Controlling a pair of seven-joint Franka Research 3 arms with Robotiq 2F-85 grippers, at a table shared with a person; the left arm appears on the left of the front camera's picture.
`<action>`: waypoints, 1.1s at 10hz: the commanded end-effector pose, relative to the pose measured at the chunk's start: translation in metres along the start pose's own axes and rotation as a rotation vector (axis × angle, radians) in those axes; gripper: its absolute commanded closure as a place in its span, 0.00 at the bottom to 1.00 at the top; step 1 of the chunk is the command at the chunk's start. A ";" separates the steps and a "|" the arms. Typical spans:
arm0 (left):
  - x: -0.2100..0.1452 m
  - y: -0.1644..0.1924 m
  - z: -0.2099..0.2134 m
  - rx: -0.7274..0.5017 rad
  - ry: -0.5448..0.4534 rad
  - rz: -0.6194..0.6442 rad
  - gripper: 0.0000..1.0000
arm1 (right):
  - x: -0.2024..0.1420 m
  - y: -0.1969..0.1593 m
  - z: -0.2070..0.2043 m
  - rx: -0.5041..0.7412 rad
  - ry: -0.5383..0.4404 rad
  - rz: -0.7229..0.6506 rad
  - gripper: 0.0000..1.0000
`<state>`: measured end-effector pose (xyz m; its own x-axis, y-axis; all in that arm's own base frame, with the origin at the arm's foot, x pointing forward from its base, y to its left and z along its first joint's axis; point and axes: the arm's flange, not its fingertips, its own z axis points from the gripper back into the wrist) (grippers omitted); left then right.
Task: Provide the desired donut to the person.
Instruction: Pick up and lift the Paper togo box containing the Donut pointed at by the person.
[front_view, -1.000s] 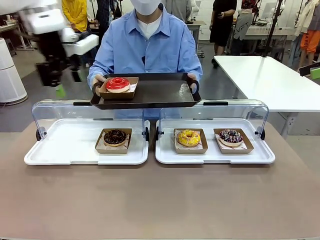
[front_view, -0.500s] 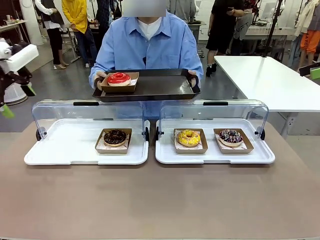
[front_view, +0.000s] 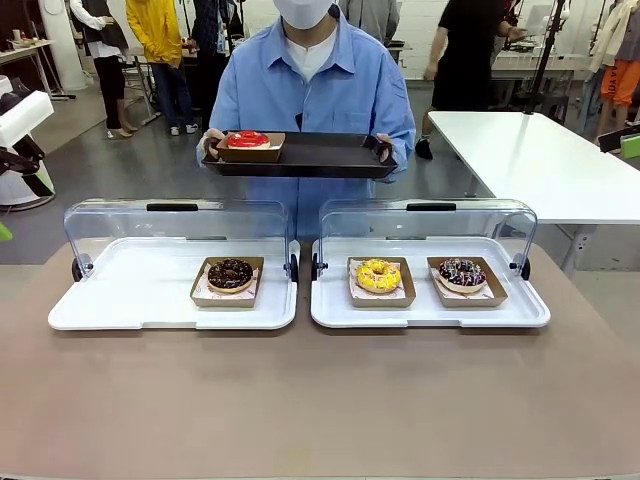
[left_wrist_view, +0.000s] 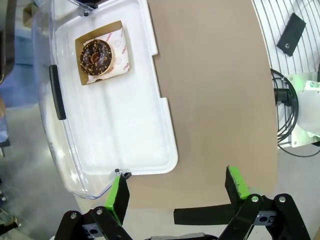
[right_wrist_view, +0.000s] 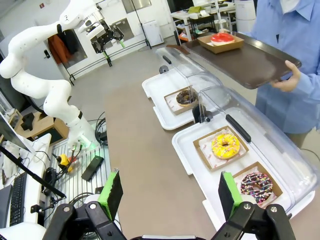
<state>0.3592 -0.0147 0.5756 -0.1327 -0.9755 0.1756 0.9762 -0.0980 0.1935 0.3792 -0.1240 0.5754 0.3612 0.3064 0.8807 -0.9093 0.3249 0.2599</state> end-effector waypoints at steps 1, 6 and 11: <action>0.002 0.001 0.000 0.001 -0.002 -0.001 0.00 | 0.000 0.000 -0.001 0.005 -0.006 0.000 0.00; 0.001 0.000 0.000 -0.001 -0.001 -0.003 0.00 | 0.000 0.000 -0.001 0.005 -0.006 0.000 0.00; -0.092 0.019 -0.008 0.166 -0.829 0.295 0.00 | 0.000 0.000 -0.001 0.005 -0.006 0.000 0.00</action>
<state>0.3840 0.0738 0.5680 0.0335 -0.6073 0.7938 0.9579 0.2460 0.1478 0.3790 -0.1245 0.5755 0.3614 0.3059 0.8808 -0.9091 0.3256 0.2599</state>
